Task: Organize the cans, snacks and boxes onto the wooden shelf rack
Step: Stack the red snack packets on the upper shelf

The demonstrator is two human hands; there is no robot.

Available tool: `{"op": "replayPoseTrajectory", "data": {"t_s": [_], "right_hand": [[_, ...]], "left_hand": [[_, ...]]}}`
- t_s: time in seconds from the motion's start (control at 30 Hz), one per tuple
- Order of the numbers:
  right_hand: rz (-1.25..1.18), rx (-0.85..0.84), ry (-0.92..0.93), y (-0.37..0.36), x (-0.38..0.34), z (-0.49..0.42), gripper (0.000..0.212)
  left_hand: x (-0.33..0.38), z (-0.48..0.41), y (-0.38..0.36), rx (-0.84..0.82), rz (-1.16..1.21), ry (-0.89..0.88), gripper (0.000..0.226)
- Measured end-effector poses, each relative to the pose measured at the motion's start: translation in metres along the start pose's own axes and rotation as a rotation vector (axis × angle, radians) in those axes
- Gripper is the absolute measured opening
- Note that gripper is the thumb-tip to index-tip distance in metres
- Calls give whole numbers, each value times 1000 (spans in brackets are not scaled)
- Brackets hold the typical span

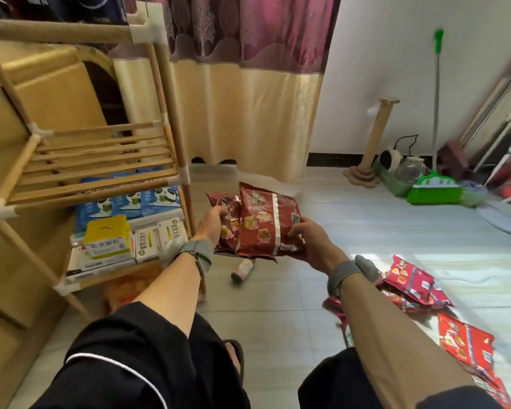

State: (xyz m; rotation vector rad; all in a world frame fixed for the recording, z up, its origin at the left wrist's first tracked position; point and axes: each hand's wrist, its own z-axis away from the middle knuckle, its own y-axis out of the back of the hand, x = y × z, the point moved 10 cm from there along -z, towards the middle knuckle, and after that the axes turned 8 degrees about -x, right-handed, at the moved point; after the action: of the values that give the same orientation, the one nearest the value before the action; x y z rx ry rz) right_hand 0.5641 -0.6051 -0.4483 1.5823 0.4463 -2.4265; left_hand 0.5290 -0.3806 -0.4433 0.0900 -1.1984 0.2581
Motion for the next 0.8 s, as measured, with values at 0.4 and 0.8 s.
{"op": "replayPoseTrajectory", "data": {"t_s": [0.4, 0.8], "right_hand": [[421, -31, -24, -17, 9, -6, 19], [-316, -97, -39, -26, 7, -20, 49]], "left_hand": [[3, -10, -27, -12, -409, -39, 82], [8, -5, -57, -166, 147, -9, 29]]}}
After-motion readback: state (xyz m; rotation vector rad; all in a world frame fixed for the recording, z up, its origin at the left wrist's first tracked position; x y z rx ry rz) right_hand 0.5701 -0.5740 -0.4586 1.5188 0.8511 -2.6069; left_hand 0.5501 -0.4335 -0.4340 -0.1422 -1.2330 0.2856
